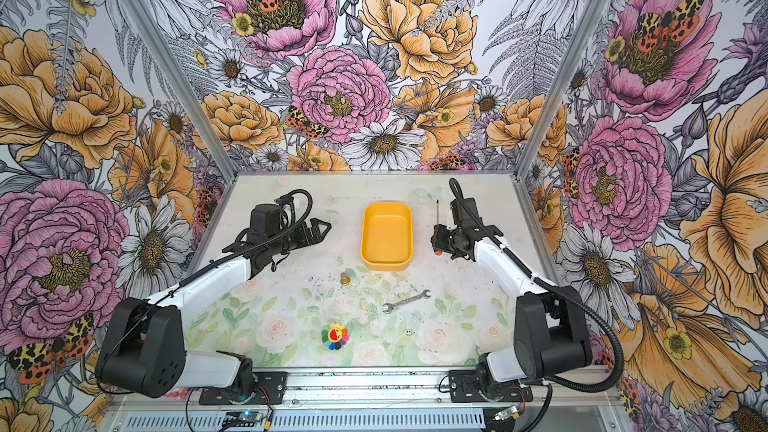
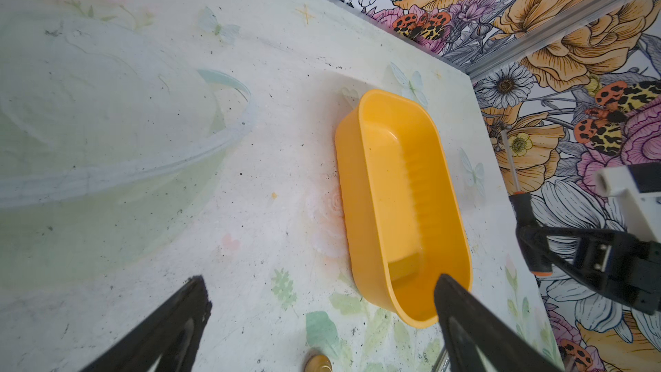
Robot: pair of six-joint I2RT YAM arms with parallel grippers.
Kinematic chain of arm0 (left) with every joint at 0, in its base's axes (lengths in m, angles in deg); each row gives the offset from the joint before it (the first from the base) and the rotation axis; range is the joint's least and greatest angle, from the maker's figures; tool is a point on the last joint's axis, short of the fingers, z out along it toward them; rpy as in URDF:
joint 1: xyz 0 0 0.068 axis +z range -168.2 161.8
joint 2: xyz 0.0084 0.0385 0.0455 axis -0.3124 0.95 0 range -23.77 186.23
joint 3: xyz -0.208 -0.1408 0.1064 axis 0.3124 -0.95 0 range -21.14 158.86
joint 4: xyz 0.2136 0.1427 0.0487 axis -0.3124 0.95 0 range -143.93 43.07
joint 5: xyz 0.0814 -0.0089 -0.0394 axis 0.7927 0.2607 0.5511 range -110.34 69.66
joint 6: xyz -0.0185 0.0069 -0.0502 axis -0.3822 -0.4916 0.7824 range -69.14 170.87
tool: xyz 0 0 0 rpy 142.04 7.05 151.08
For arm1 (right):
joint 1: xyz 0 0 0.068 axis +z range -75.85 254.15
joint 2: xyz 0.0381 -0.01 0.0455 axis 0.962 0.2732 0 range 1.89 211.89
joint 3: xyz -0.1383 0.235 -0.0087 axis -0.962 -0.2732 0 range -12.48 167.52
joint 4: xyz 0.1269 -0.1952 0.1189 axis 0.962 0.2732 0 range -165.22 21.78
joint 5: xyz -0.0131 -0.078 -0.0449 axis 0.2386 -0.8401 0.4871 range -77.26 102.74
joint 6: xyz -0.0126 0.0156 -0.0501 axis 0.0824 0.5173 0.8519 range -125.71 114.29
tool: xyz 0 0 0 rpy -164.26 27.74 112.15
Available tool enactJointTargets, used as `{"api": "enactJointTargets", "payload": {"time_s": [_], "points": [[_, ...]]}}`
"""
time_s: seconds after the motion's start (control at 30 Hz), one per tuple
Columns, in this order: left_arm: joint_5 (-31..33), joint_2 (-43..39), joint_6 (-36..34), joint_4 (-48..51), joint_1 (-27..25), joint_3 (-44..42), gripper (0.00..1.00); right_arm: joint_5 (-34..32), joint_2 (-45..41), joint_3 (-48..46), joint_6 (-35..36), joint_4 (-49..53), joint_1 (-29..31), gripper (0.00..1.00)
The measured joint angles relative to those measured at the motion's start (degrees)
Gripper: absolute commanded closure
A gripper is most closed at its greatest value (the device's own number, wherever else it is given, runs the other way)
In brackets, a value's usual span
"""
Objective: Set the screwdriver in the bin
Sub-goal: 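Carry the screwdriver with the right gripper over the yellow bin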
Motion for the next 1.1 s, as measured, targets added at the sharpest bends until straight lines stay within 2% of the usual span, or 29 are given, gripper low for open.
{"api": "enactJointTargets", "payload": {"time_s": [0.13,0.27,0.5,0.73,1.1], "points": [[0.0,0.59,0.02,-0.2,-0.66,0.0,0.01,-4.02,0.11,8.5,-3.21,-0.26,3.78,1.0],[0.0,0.81,0.0,-0.2,-1.11,0.0,0.01,-8.59,1.18,14.82,-6.01,-1.55,10.1,1.0],[0.0,0.81,0.0,-0.22,-1.11,0.0,0.01,-13.33,8.81,17.2,-9.55,-1.77,18.67,1.0],[0.02,0.81,0.0,-0.22,-1.11,0.0,0.01,-14.78,14.69,16.35,-11.63,-0.98,21.84,1.0],[0.02,0.81,-0.02,-0.22,-1.11,0.0,0.01,-14.99,20.39,14.88,-12.87,-0.94,22.14,1.0]]}}
